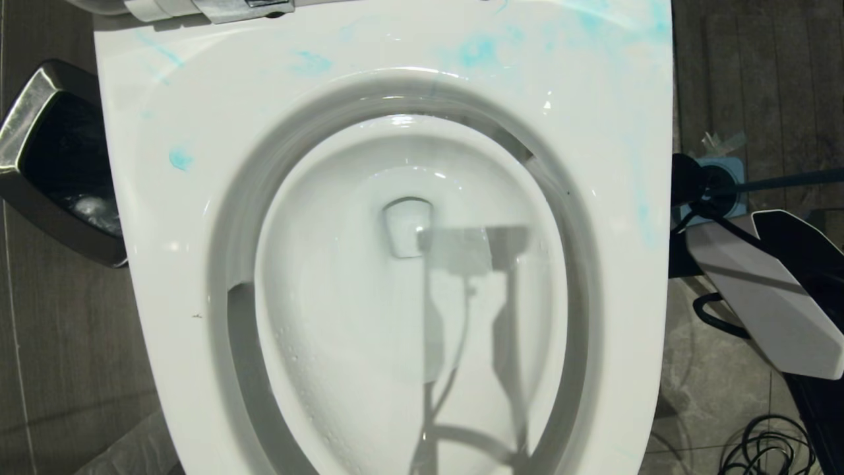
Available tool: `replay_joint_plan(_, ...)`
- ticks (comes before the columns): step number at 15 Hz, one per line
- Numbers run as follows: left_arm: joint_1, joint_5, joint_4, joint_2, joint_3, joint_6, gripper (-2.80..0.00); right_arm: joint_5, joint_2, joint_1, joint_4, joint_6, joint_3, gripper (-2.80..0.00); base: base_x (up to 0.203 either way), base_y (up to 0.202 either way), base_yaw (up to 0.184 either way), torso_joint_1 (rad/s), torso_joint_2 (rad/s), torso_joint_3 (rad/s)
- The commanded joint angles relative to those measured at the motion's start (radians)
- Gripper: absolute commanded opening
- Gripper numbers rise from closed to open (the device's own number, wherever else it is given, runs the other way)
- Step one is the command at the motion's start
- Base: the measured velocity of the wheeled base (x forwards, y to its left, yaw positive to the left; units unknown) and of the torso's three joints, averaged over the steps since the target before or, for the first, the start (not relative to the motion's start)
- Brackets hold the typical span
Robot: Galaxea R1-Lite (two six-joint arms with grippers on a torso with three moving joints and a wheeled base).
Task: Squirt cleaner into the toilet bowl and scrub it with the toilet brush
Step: Pour in the cleaning agent
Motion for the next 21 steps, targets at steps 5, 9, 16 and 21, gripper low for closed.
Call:
replay_joint_plan(5,0.000,-0.001,0.000,0.002,0.000,0.001,-2.80,-0.019,-0.035,0.002,-0.007,-0.006,0.009,-2.80,0.000,0.000,0.000,0.000,0.00,0.000)
replay_joint_plan(9,0.000,-0.001,0.000,0.002,0.000,0.001,-2.80,-0.042,-0.172,0.000,0.015,-0.006,0.106,-2.80,0.000,0.000,0.000,0.000,0.00,0.000)
replay_joint_plan(16,0.000,-0.001,0.000,0.002,0.000,0.001,-2.80,-0.066,-0.601,-0.001,0.211,-0.005,0.391,-2.80,0.000,0.000,0.000,0.000,0.00,0.000)
replay_joint_plan(21,0.000,-0.001,0.000,0.002,0.000,0.000,-2.80,-0.091,-0.991,0.004,0.466,0.003,0.628,-2.80,0.000,0.000,0.000,0.000,0.00,0.000)
